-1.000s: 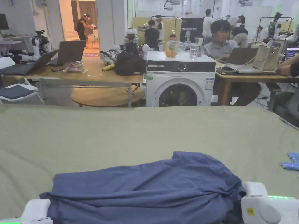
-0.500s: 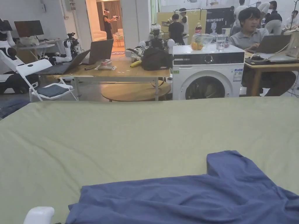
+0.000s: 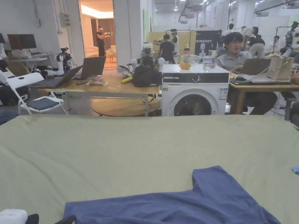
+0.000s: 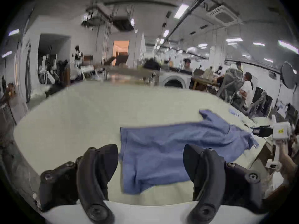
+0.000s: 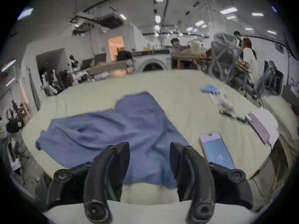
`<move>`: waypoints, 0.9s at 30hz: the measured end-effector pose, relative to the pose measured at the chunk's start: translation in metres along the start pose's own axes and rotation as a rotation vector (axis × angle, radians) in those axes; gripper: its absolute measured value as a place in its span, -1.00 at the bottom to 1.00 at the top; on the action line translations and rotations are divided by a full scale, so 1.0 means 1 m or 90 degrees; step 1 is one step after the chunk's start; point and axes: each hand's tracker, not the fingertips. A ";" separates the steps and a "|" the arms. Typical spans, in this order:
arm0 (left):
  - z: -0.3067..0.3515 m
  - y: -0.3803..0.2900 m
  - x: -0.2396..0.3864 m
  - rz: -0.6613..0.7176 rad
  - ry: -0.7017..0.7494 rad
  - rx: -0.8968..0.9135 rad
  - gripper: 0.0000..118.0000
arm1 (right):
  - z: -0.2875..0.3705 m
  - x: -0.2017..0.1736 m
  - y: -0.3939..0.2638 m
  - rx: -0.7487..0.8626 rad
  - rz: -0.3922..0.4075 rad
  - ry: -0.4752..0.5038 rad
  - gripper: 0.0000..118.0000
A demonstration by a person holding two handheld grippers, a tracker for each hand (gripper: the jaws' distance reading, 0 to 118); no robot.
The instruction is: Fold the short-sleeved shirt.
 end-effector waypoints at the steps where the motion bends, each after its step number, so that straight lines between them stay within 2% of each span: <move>1: 0.004 0.007 0.007 -0.003 -0.004 0.024 0.43 | 0.005 -0.009 0.005 0.018 0.008 0.018 -0.11; 4: 0.013 0.020 0.025 0.002 -0.031 0.042 0.43 | 0.016 -0.034 0.012 0.059 0.026 0.056 -0.11; 6: 0.019 0.022 0.033 -0.005 -0.048 0.056 0.40 | 0.020 -0.044 0.013 0.065 0.020 0.079 -0.11; 8: 0.025 0.022 0.041 -0.025 -0.041 0.051 0.11 | 0.020 -0.053 0.009 0.065 0.027 0.098 -0.11; 9: 0.027 0.021 0.043 -0.029 -0.041 0.052 -0.10 | 0.020 -0.056 0.008 0.063 0.036 0.120 -0.13; 10: 0.028 0.020 0.044 -0.028 -0.043 0.051 -0.46 | 0.018 -0.061 0.006 0.060 0.042 0.119 -0.44; 11: 0.030 0.019 0.045 -0.021 -0.041 0.047 -0.73 | 0.016 -0.065 0.004 0.061 0.053 0.113 -0.91; 12: 0.031 0.014 0.041 -0.003 -0.044 0.036 -0.96 | 0.013 -0.068 0.005 0.035 0.076 0.123 -1.00; 13: 0.032 0.015 0.037 0.006 -0.062 0.046 -1.00 | 0.010 -0.071 0.004 0.027 0.087 0.119 -1.00; 16: 0.023 0.017 0.023 0.031 -0.049 0.012 -1.00 | 0.011 -0.071 0.001 0.029 0.094 0.123 -1.00; 20: -0.016 0.028 -0.007 0.058 -0.029 -0.049 -1.00 | 0.008 -0.064 0.003 0.018 0.068 0.140 -1.00; 21: -0.035 0.028 -0.018 0.055 -0.059 -0.073 -0.90 | 0.008 -0.061 0.003 0.017 0.066 0.140 -1.00; 23: -0.080 0.027 -0.038 0.068 -0.072 -0.149 -0.12 | 0.007 -0.056 0.003 0.013 0.055 0.142 -1.00; 24: -0.106 0.029 -0.046 0.060 -0.036 -0.179 0.13 | 0.005 -0.051 0.003 0.006 0.046 0.143 -1.00; 27: -0.174 0.028 -0.068 0.048 0.001 -0.257 0.17 | -0.001 -0.039 -0.002 -0.008 0.027 0.131 -1.00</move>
